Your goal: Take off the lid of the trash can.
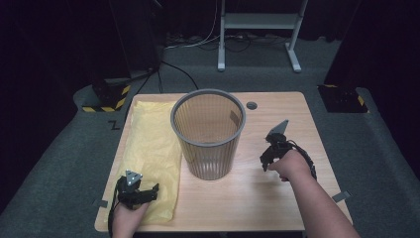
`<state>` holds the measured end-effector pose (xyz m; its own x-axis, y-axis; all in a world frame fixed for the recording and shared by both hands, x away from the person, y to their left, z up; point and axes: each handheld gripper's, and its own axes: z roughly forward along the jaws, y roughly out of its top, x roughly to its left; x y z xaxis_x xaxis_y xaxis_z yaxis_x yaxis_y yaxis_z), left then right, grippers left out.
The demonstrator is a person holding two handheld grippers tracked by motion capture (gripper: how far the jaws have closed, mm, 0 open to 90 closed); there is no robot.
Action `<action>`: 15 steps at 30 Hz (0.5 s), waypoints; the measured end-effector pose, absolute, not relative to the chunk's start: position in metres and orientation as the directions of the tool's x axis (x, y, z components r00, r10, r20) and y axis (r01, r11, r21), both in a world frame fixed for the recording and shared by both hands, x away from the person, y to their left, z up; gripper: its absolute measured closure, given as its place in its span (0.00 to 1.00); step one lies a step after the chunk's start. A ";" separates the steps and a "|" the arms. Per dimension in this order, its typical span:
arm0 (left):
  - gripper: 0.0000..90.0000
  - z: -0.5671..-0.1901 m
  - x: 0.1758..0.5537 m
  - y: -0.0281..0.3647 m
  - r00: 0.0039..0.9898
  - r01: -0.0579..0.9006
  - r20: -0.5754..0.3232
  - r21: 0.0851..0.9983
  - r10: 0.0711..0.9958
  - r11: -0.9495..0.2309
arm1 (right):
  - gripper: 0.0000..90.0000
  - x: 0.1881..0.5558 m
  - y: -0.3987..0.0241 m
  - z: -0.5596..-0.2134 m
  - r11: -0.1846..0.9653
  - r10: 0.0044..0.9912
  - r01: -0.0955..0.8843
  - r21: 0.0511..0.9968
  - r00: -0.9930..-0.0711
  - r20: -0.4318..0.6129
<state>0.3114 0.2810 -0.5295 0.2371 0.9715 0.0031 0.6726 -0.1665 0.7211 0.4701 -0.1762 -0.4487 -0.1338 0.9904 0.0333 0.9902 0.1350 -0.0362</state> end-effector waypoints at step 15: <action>0.10 -0.529 0.309 0.280 0.254 0.670 0.015 0.718 0.967 -0.187 | 0.50 0.466 -0.164 -0.392 0.151 0.986 0.988 -0.033 -0.148 0.078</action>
